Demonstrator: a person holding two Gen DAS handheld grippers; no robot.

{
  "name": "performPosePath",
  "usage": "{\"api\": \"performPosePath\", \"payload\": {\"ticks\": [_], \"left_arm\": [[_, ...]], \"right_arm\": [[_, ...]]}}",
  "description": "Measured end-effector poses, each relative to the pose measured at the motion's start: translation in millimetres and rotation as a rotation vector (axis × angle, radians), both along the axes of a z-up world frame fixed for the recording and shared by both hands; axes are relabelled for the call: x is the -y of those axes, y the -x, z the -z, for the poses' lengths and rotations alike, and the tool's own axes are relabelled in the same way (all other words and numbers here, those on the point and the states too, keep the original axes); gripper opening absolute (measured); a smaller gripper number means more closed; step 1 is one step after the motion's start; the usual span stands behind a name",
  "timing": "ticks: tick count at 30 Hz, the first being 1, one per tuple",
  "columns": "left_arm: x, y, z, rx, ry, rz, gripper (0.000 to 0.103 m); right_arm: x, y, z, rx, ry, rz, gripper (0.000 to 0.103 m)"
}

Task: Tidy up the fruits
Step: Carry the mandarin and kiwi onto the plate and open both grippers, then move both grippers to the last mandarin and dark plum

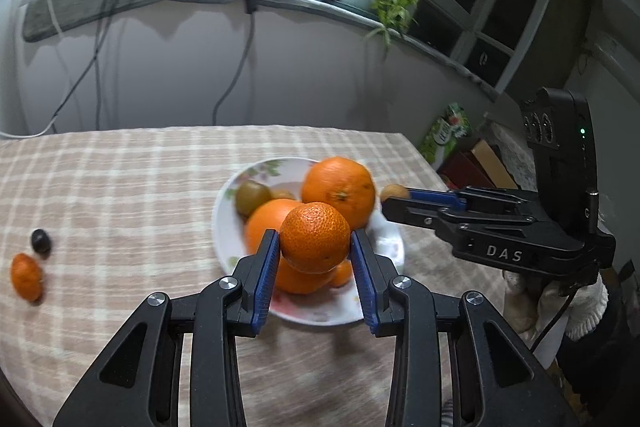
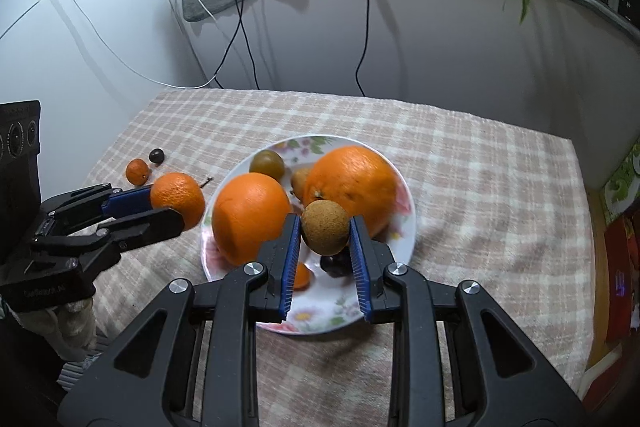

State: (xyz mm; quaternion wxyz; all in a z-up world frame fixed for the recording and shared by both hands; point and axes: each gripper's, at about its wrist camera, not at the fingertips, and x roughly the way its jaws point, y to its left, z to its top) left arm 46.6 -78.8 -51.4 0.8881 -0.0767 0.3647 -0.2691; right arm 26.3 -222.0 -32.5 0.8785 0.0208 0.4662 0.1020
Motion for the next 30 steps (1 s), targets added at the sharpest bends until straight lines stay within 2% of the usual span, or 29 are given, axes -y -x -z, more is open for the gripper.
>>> {"api": "performPosePath", "payload": {"ticks": [14,21,22,24,25,26,30], "left_arm": [[36.5,-2.5,4.0,-0.016,-0.025,0.082,0.035],[41.6,-1.6,3.3,-0.017,-0.040,0.086,0.036],[41.3,-1.8,3.3,-0.019,-0.041,0.084,0.036],[40.5,-1.5,2.3,-0.016,-0.041,0.083,0.047],[40.1,-1.2,1.6,-0.011,-0.041,0.084,0.049],[39.9,-0.2,0.3,-0.005,-0.045,0.084,0.051],[39.7,1.3,-0.6,0.002,-0.053,0.082,0.051]], "right_arm": [[14.0,4.8,12.8,-0.034,-0.014,0.027,0.026],[13.8,5.1,14.1,-0.038,-0.016,0.027,0.026],[13.5,5.1,14.0,-0.038,-0.016,0.028,0.026],[13.6,4.3,13.8,-0.038,-0.020,0.026,0.026],[13.3,3.7,13.7,-0.037,-0.021,0.026,0.026],[13.1,3.6,13.5,-0.037,-0.020,0.027,0.028],[12.3,3.2,12.4,-0.027,-0.008,0.034,0.053]]}}
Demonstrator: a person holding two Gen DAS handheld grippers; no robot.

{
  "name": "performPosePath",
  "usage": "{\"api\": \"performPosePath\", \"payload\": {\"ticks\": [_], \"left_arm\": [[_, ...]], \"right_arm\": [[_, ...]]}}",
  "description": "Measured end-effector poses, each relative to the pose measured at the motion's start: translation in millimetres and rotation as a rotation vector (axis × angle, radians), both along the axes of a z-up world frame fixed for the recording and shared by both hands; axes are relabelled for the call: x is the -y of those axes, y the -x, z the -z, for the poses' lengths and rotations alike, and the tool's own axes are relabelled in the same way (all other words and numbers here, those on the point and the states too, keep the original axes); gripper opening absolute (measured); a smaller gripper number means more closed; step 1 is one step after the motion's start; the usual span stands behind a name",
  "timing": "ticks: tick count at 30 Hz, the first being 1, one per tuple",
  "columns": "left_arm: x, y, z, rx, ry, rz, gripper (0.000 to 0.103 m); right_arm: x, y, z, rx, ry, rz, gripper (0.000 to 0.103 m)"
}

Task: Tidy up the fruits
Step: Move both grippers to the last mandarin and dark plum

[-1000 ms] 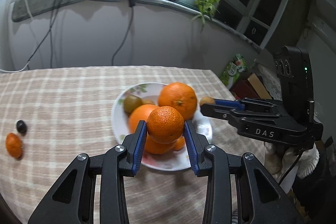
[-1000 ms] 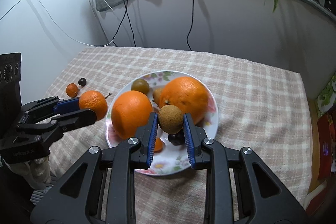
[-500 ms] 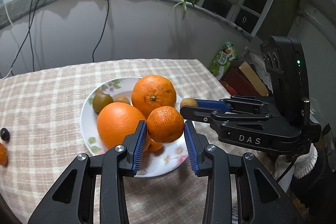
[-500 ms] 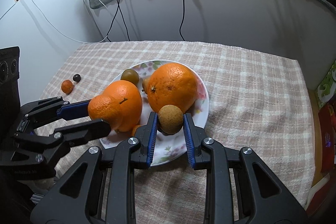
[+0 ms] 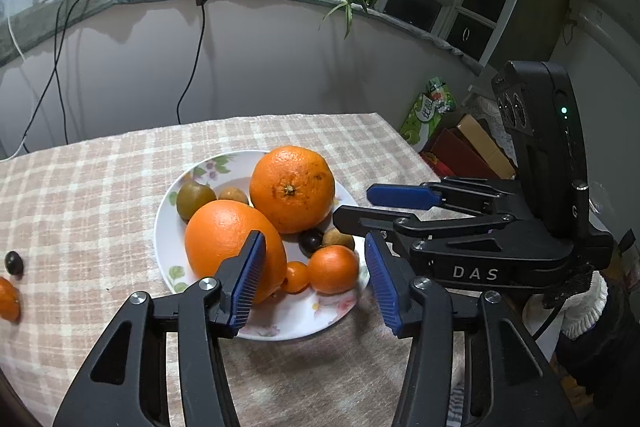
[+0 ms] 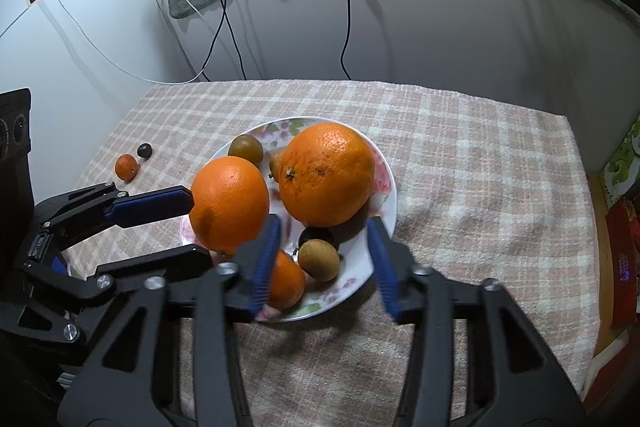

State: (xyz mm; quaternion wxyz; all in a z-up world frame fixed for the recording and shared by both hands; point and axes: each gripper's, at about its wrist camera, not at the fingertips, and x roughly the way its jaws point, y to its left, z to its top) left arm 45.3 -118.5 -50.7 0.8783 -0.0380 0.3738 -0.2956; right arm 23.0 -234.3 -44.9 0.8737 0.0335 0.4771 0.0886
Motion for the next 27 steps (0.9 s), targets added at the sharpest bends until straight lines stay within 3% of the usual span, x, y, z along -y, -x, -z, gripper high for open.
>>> {"api": "performPosePath", "payload": {"ticks": [7,8,9,11,15,27], "left_arm": [[-3.7,1.1,0.6,0.002,-0.004,-0.010,0.056],[-4.8,1.4,0.2,0.005,-0.005,-0.013,0.057],[-6.3,2.0,-0.3,0.008,-0.005,-0.017,0.057],[-10.5,2.4,-1.3,0.013,-0.002,-0.028,0.058],[-19.6,2.7,-2.5,0.018,0.004,-0.048,0.062],[-72.8,3.2,-6.1,0.045,0.000,-0.177,0.062]], "right_arm": [[0.6,-1.8,-4.6,0.014,0.000,0.010,0.056],[0.6,-2.7,-5.3,0.014,-0.001,0.009,0.058],[0.1,-3.0,-5.8,0.016,-0.001,0.010,0.067],[-1.0,-2.8,-8.3,0.030,0.000,0.011,0.071],[-5.8,-5.3,-13.3,0.044,0.006,0.004,0.071],[-47.3,-28.5,-27.6,0.080,-0.007,-0.078,0.072]]}}
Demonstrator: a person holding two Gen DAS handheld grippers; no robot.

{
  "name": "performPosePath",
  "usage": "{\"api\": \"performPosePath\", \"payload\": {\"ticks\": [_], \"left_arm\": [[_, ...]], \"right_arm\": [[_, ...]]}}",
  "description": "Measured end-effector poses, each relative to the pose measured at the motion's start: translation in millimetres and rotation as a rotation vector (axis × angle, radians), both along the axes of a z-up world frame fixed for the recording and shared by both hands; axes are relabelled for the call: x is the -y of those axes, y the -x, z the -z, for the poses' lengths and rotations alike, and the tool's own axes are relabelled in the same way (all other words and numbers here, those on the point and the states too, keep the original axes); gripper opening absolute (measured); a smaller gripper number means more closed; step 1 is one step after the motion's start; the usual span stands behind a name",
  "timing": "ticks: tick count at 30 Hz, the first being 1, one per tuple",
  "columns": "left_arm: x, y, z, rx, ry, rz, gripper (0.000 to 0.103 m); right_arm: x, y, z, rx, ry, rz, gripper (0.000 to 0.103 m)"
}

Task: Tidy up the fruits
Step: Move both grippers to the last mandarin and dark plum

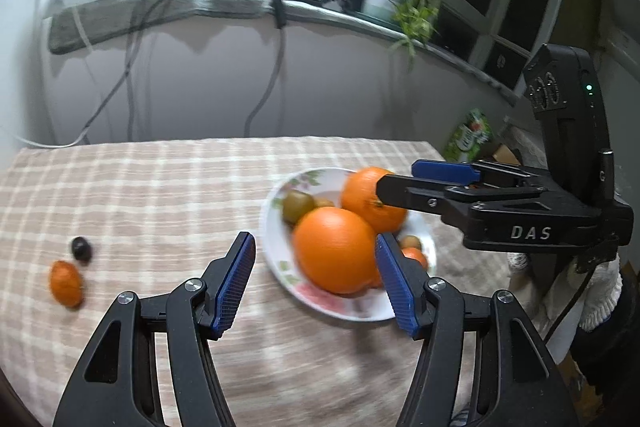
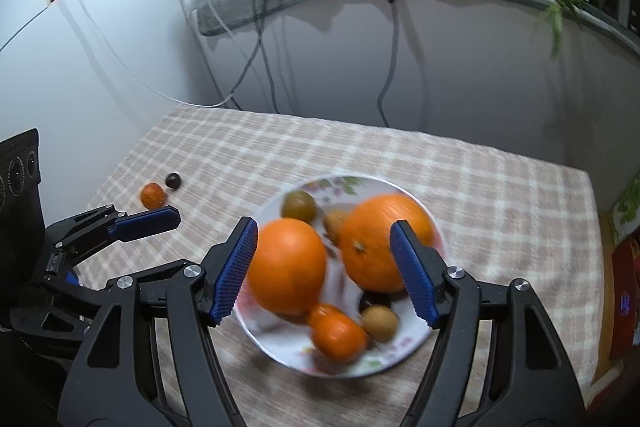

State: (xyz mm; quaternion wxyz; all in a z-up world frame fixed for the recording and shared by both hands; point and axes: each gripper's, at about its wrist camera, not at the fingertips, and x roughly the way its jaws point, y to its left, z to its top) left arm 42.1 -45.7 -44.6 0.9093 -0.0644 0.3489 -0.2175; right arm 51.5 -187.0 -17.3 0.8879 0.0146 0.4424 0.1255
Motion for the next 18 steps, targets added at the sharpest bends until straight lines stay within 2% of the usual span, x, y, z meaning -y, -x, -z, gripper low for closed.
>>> {"api": "performPosePath", "payload": {"ticks": [7,18], "left_arm": [[-44.0,-2.1,6.1,-0.007,-0.006,-0.100,0.062],[-109.4,-1.0,20.8,-0.029,-0.005,-0.242,0.062]], "right_arm": [[-38.5,-19.3,-0.2,-0.006,-0.036,-0.081,0.072],[-104.7,-55.7,13.0,-0.079,-0.104,-0.192,0.072]]}}
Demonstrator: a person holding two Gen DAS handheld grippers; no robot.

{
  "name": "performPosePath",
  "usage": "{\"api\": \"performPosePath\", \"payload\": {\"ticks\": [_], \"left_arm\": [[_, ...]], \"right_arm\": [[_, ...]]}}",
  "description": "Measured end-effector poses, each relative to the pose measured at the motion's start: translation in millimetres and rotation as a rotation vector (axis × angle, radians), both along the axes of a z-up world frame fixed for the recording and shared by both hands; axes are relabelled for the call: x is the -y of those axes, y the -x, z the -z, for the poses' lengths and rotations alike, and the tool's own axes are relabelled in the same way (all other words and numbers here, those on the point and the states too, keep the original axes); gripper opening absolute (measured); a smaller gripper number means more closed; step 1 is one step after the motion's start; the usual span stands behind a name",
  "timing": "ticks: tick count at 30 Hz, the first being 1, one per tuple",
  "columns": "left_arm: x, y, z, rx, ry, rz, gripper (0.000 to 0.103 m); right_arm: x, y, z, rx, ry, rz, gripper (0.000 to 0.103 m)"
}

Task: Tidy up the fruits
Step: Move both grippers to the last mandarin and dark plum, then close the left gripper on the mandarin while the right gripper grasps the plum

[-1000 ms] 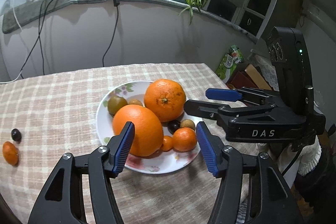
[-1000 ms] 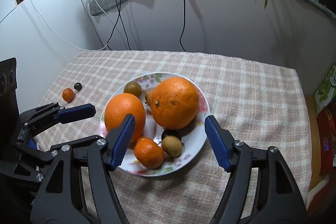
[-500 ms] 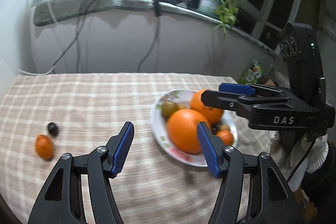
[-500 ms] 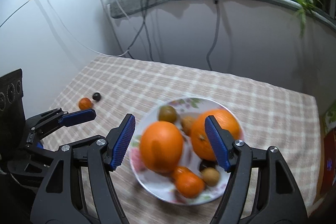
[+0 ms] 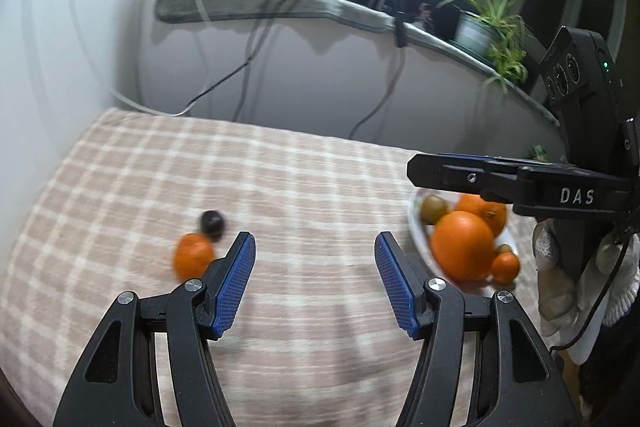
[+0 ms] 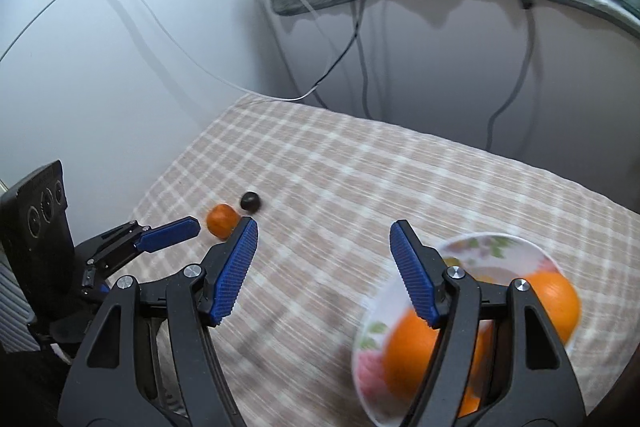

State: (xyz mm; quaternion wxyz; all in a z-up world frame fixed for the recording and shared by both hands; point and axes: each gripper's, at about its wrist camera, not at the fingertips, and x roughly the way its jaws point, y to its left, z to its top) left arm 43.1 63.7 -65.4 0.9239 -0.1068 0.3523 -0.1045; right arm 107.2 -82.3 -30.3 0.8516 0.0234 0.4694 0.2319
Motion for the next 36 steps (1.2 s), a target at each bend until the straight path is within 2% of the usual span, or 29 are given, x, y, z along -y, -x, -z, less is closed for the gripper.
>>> {"api": "performPosePath", "payload": {"ticks": [8,10,12,15,18,23,27,34,36], "left_arm": [[-32.0,0.5,15.0,-0.030,0.001,-0.065,0.061],[-38.3,-0.8,19.8,-0.039,0.002,-0.074,0.060],[-42.7,-2.7,24.8,-0.051,0.001,-0.079,0.055],[-47.2,-6.1,32.5,-0.068,0.001,-0.080,0.050],[-49.2,-9.7,38.0,-0.081,0.003,-0.079,0.049],[-49.5,-16.9,42.9,-0.096,0.001,-0.076,0.048],[-53.9,-20.1,44.8,-0.105,0.005,-0.085,0.047],[-57.2,-23.7,49.4,-0.121,0.008,-0.086,0.046],[-56.4,-25.2,50.3,-0.125,0.006,-0.081,0.046]], "right_arm": [[-47.5,-22.9,21.3,-0.055,-0.007,-0.080,0.071],[-58.1,-28.2,28.1,-0.079,-0.020,-0.096,0.068],[-70.2,-33.6,35.6,-0.110,-0.031,-0.115,0.061],[-85.2,-41.9,47.2,-0.150,-0.040,-0.132,0.058],[-95.1,-51.7,61.6,-0.206,-0.061,-0.132,0.049],[-104.6,-65.7,82.0,-0.281,-0.098,-0.115,0.046],[-111.6,-71.4,92.3,-0.306,-0.099,-0.113,0.039],[-121.0,-79.9,108.0,-0.331,-0.078,-0.109,0.037],[-124.4,-81.6,112.2,-0.339,-0.072,-0.115,0.033]]}}
